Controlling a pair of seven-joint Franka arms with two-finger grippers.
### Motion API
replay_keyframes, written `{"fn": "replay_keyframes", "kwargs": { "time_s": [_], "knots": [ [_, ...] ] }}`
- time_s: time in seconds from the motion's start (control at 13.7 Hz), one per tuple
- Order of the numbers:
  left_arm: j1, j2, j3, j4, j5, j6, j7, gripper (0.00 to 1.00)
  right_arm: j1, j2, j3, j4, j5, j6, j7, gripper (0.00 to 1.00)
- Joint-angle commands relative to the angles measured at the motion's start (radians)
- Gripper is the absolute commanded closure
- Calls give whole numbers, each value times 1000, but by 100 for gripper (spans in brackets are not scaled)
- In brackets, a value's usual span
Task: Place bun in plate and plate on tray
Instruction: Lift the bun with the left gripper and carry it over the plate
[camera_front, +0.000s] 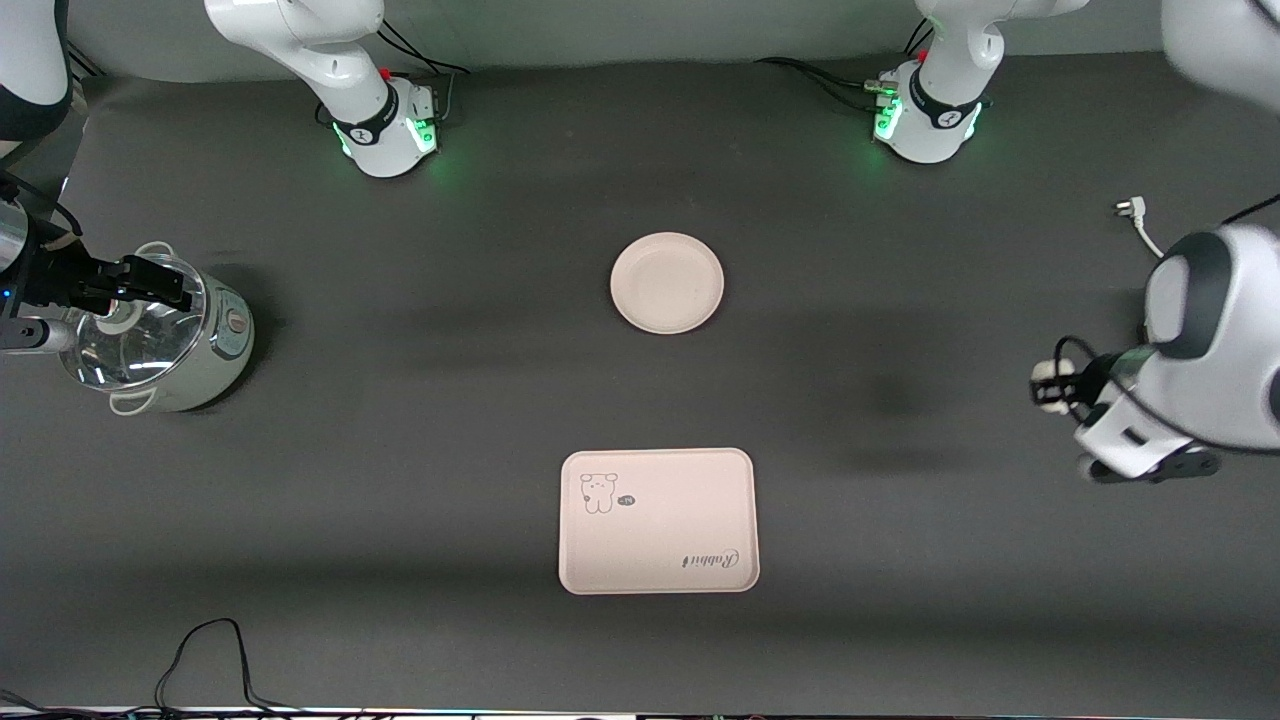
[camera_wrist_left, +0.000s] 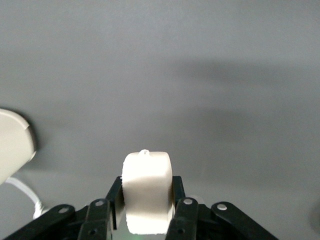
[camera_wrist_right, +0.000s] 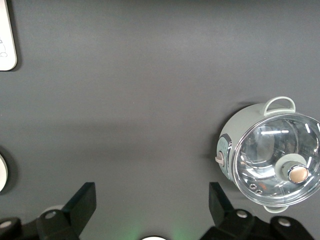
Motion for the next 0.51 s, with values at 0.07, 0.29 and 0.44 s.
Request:
{"fn": "replay_keyframes", "kwargs": {
  "time_s": [0.07, 0.29, 0.44],
  "knots": [
    [-21, -20, -68, 170, -5, -197, -27, 59, 1, -17, -4, -14, 10, 3, -21, 0],
    [-63, -12, -206, 183, -20, -186, -277, 62, -1, -18, -4, -12, 10, 3, -21, 0],
    [-115, 19, -292, 193, -20, -154, -473, 64, -1, -17, -4, -12, 10, 3, -21, 0]
  ]
}}
